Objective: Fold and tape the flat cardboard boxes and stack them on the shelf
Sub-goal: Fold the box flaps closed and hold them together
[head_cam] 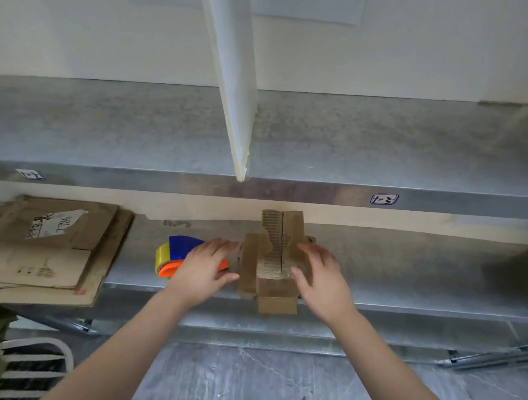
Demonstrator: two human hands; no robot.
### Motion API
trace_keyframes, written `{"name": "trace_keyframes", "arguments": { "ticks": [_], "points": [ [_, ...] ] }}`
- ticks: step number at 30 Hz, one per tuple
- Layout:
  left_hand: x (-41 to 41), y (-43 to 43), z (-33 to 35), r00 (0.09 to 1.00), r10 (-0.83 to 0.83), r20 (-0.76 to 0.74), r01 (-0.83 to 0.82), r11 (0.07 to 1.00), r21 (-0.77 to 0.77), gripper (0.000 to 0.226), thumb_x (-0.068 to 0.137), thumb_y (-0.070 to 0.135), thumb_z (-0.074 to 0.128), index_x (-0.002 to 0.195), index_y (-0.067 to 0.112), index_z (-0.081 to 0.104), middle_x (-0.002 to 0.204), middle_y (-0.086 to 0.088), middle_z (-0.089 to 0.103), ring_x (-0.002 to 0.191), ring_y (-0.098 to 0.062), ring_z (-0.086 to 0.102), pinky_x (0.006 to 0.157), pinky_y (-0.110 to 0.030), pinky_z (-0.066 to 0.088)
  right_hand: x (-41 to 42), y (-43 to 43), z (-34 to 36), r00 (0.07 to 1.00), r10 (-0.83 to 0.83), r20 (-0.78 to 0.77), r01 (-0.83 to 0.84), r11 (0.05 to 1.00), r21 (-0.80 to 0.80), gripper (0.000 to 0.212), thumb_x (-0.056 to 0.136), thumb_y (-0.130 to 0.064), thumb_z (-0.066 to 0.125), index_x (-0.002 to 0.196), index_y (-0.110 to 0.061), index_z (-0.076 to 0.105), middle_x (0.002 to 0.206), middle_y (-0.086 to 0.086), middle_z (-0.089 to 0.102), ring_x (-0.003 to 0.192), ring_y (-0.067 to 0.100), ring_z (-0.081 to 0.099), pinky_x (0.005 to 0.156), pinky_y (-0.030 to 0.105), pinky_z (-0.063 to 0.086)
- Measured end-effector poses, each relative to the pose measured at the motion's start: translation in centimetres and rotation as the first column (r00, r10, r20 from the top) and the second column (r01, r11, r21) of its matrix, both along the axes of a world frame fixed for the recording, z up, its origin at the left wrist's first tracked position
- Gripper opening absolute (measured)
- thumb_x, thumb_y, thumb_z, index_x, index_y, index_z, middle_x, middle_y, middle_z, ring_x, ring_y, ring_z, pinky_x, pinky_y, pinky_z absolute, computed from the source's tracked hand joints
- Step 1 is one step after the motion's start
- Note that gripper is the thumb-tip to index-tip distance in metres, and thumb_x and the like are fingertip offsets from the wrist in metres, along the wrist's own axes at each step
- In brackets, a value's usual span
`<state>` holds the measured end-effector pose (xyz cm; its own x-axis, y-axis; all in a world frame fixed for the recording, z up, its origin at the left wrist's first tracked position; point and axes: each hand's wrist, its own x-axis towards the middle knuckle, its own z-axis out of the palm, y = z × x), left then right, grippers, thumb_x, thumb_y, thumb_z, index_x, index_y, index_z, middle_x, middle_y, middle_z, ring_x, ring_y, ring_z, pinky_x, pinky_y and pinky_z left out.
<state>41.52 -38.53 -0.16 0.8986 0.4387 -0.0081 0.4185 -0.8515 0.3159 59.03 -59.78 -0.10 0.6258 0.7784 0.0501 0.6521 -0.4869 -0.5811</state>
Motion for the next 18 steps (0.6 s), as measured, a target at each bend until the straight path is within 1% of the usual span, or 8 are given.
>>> {"name": "trace_keyframes", "arguments": {
  "ticks": [2,4,8,11,13,14,16,18],
  "points": [
    [-2.2,2.1,0.5,0.998,-0.005,-0.059,0.010,0.996,0.084,0.070,0.089,0.056,0.056,0.148,0.024,0.035,0.152,-0.001,0.038,0.144,-0.022,0.027,0.116,-0.039,0.024,-1.1,0.9,1.0,0.984,0.068,0.163,-0.064,0.997,-0.031,0.046,0.097,-0.041,0.049,0.140,-0.025,0.047,0.148,0.004,0.042,0.139,0.028,0.033,0.109,0.042,0.036],
    [-3.9,3.8,0.8,0.996,-0.006,-0.089,0.021,0.986,0.168,0.072,0.089,0.062,0.047,0.148,0.022,0.035,0.152,-0.003,0.038,0.144,-0.023,0.027,0.117,-0.038,0.020,-2.5,2.5,1.9,0.955,0.145,0.257,-0.136,0.989,-0.052,0.046,0.097,-0.044,0.044,0.139,-0.027,0.049,0.148,0.002,0.044,0.141,0.027,0.032,0.112,0.043,0.034],
    [-5.3,6.3,1.0,0.992,-0.019,-0.127,0.045,0.979,0.200,0.069,0.092,0.061,0.043,0.150,0.024,0.032,0.155,-0.002,0.033,0.146,-0.022,0.023,0.119,-0.037,0.012,-6.4,7.5,2.4,0.922,0.242,0.303,-0.241,0.970,-0.041,0.048,0.096,-0.046,0.044,0.139,-0.025,0.049,0.147,0.005,0.046,0.143,0.028,0.030,0.116,0.045,0.028],
    [-5.4,7.2,0.7,0.992,-0.042,-0.123,0.063,0.982,0.177,0.072,0.091,0.063,0.043,0.150,0.023,0.033,0.155,-0.002,0.034,0.145,-0.022,0.025,0.118,-0.036,0.013,-8.6,11.2,1.4,0.934,0.275,0.229,-0.260,0.961,-0.093,0.050,0.097,-0.043,0.045,0.143,-0.023,0.045,0.148,0.008,0.044,0.144,0.029,0.027,0.118,0.043,0.022],
    [-5.5,7.7,0.4,0.989,-0.067,-0.131,0.086,0.985,0.148,0.076,0.089,0.067,0.041,0.149,0.022,0.033,0.154,-0.002,0.034,0.144,-0.022,0.027,0.118,-0.036,0.014,-9.7,13.1,0.2,0.952,0.259,0.164,-0.239,0.962,-0.135,0.051,0.097,-0.040,0.047,0.144,-0.022,0.042,0.146,0.008,0.044,0.143,0.030,0.028,0.118,0.040,0.026],
    [-5.6,8.0,0.1,0.988,-0.087,-0.129,0.105,0.984,0.141,0.081,0.086,0.072,0.035,0.149,0.021,0.034,0.153,-0.003,0.036,0.143,-0.023,0.029,0.117,-0.037,0.016,-10.1,13.7,-0.5,0.963,0.241,0.120,-0.220,0.961,-0.164,0.053,0.097,-0.039,0.047,0.146,-0.021,0.040,0.147,0.007,0.042,0.143,0.029,0.027,0.117,0.040,0.027],
    [-5.6,8.7,-0.3,0.987,-0.123,-0.108,0.136,0.983,0.124,0.088,0.081,0.076,0.027,0.147,0.018,0.038,0.151,-0.006,0.039,0.141,-0.026,0.033,0.117,-0.038,0.018,-10.5,14.5,-1.9,0.983,0.182,0.018,-0.173,0.956,-0.236,0.059,0.097,-0.038,0.047,0.151,-0.021,0.030,0.153,0.008,0.034,0.145,0.028,0.023,0.116,0.039,0.029],
    [-5.4,9.9,-0.9,0.984,-0.120,-0.131,0.136,0.983,0.122,0.083,0.084,0.071,0.040,0.149,0.020,0.033,0.154,-0.006,0.033,0.143,-0.025,0.028,0.118,-0.037,0.014,-10.5,14.6,-3.2,0.993,0.111,-0.047,-0.120,0.945,-0.303,0.063,0.097,-0.038,0.047,0.153,-0.024,0.022,0.155,0.007,0.028,0.145,0.027,0.022,0.115,0.038,0.030]
  ]
}}
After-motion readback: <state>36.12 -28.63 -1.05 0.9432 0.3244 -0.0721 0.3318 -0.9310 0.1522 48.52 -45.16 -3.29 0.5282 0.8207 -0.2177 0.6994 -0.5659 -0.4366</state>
